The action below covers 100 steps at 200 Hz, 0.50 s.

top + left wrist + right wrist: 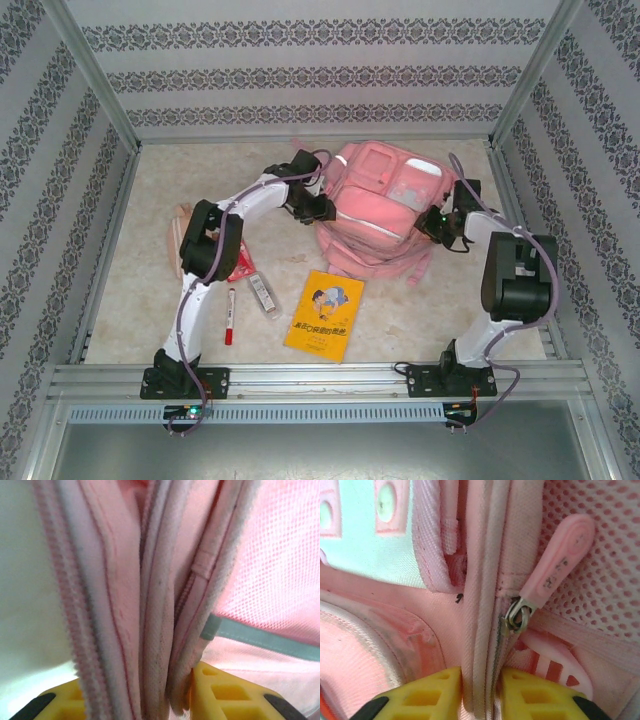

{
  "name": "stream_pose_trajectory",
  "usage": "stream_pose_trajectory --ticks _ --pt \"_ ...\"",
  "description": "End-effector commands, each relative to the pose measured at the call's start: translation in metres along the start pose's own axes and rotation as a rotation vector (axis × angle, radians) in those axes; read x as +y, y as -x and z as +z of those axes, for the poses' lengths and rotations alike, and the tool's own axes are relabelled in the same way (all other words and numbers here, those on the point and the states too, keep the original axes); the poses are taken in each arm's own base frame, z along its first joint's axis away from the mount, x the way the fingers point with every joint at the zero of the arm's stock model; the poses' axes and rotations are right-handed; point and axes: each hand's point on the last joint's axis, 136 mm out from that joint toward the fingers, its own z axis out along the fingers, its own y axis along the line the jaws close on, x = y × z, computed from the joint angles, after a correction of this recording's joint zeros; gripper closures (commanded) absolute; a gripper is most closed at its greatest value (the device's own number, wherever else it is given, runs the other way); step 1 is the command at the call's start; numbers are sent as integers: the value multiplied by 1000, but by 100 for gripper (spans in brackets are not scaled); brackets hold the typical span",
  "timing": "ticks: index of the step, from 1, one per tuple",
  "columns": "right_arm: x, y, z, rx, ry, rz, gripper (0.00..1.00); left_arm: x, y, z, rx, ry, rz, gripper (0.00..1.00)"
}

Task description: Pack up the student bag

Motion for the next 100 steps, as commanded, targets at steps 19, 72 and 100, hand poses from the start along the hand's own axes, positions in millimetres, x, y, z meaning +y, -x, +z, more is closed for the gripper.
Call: stream_pose_trajectory --ticks 19,72,100 --pt "86 8 26 30 209 -184 81 50 -57 -33 75 165 -53 60" --pt "132 21 24 8 263 -238 66 62 -76 -92 -14 286 -7 26" --pt "118 31 0 -46 195 -229 60 43 -54 -127 -86 310 64 23"
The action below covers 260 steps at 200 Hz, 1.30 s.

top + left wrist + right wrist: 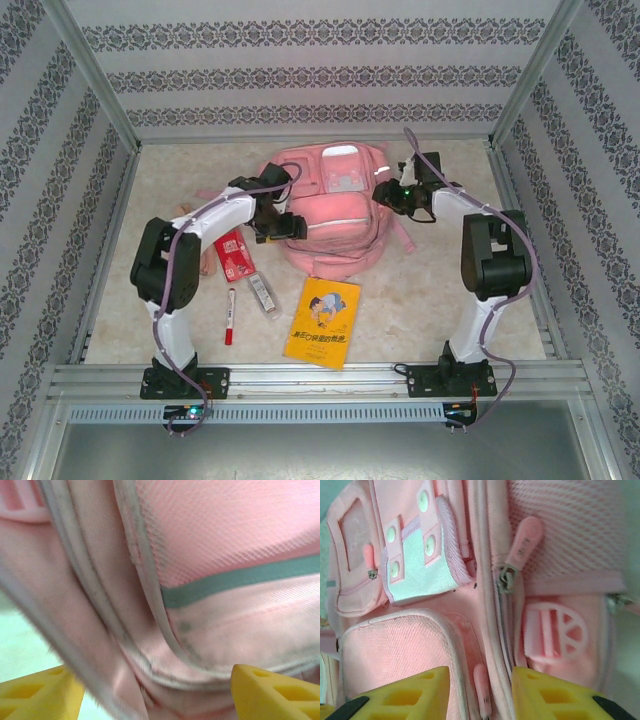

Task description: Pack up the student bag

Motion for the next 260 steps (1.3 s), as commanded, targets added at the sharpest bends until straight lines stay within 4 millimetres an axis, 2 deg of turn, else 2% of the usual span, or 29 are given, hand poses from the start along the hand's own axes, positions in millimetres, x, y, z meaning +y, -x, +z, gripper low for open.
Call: stream_pose_trajectory --ticks 1,29,45,70,100,123,141,174,225,247,254,260 --pt "3 20 -35 -77 -33 -13 60 -4 18 -41 -74 53 79 23" --pt "-29 11 -59 -98 -132 42 60 -46 44 -59 -138 11 245 24" --pt "-42 2 -67 -91 -160 71 60 -76 52 -56 -151 41 415 25" --pt "-49 -9 -80 -108 -195 88 55 -102 55 -27 -90 107 637 23" --pt "-55 -15 -88 -140 -223 106 50 -127 58 5 -19 40 628 20" --pt "-57 -20 -86 -140 -214 123 50 -151 41 26 9 39 742 17" --pt "-57 -22 -84 -139 -204 131 51 -149 30 43 30 119 844 16" --pt "-57 -26 -81 -140 -178 141 52 -123 42 60 20 318 812 17" --pt "-58 -31 -78 -151 -157 143 52 -115 22 80 99 335 877 15" --pt "-56 -30 -76 -147 -141 131 52 -113 25 80 91 353 918 13" --pt "-54 -29 -75 -145 -131 125 52 -111 29 79 77 374 930 16" --pt "-53 -27 -75 -149 -124 116 52 -110 33 78 67 391 941 27"
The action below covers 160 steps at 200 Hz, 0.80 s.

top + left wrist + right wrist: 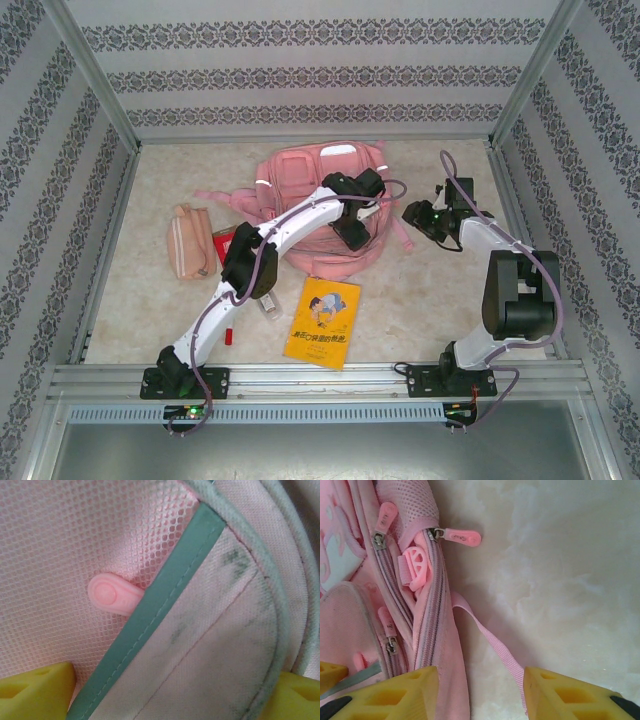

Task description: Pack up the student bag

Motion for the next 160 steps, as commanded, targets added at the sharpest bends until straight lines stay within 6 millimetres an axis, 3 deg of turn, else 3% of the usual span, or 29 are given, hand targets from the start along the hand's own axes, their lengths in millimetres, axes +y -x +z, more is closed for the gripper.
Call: stream_pose_trajectory --ticks 1,15,49,88,108,116,143,160 --pt "14 6 -4 -24 61 -30 52 11 -16 6 72 87 98 29" --pt "17 9 -4 -34 70 -49 52 19 -11 0 54 130 120 46" --pt "28 20 -7 -67 103 -121 52 30 10 -39 -63 160 149 53" --pt "48 35 1 -80 183 -324 51 34 31 -88 -220 159 168 72" --pt "54 32 16 18 221 -480 51 39 39 -110 -269 184 198 88" --pt "49 32 21 55 199 -534 51 42 40 -116 -270 200 225 100" --pt "29 33 33 146 133 -720 53 57 43 -142 -289 267 262 100" --pt "43 39 29 216 285 -705 53 58 43 -158 -321 269 300 100"
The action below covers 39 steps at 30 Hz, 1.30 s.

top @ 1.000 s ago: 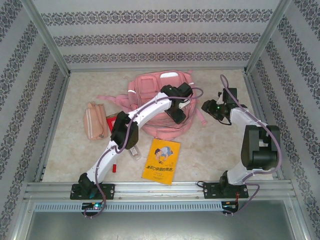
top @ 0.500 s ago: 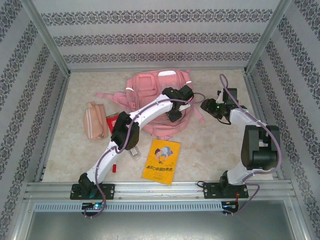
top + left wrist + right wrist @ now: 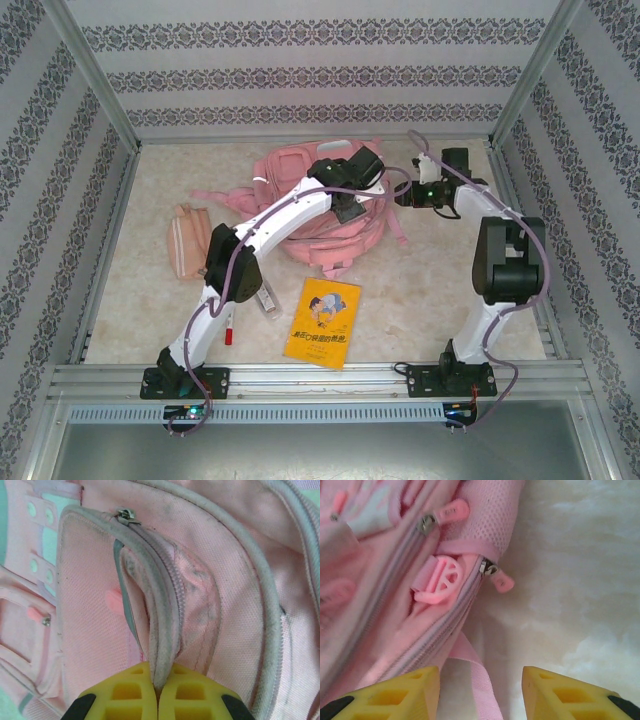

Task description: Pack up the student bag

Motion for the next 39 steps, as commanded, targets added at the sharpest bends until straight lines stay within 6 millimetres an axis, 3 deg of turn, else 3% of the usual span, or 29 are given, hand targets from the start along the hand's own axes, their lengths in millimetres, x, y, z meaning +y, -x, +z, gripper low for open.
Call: stream_pose_trajectory --ticks 1,5,11,18,26,33,39 --pt "7 -7 -4 99 165 -101 54 37 17 -59 -118 95 44 100" --pt "19 2 -6 143 294 -141 51 41 19 -77 -180 63 29 100" --pt "22 11 -6 161 367 -188 50 39 30 -102 -276 8 26 100" --pt "23 22 -9 137 394 -281 49 50 39 -126 -377 -21 -14 100" --pt "41 15 -33 124 539 -309 50 57 43 -126 -394 -20 -12 100" --pt "22 -3 -41 205 478 -312 52 55 48 -130 -423 -47 -6 100" --pt "18 -4 -37 178 467 -424 48 46 49 -145 -463 -126 -8 100"
